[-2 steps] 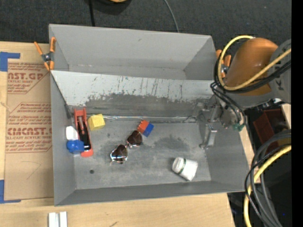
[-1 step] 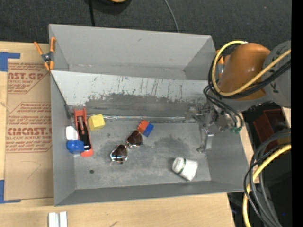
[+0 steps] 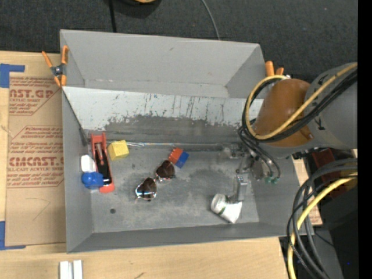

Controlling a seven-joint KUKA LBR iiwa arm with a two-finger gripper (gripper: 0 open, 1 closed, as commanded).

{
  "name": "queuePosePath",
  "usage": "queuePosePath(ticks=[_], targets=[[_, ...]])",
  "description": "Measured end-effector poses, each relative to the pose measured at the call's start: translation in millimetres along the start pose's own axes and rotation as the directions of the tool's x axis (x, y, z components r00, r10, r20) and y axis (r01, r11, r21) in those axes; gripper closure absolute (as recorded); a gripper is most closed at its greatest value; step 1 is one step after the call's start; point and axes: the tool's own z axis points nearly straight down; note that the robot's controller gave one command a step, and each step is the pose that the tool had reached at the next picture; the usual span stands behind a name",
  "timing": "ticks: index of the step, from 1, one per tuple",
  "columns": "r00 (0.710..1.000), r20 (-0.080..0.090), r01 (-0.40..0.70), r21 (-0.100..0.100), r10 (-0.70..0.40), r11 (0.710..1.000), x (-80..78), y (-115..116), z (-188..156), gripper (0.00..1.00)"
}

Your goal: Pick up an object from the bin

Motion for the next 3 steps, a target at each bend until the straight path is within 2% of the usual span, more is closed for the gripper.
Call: queuePosePath(ticks=[1, 2, 3], targets=[[0.993, -0.012, 0.115, -0.003, -0.115, 0.993, 5.4, -3, 28, 0.0], [1.0, 0.0, 0.015, -0.002, -0.015, 1.0, 9.1, -18, 28, 0.0], [0.993, 0.001, -0.119, 0.001, 0.119, 0.993, 27.0, -14, 29, 0.0]])
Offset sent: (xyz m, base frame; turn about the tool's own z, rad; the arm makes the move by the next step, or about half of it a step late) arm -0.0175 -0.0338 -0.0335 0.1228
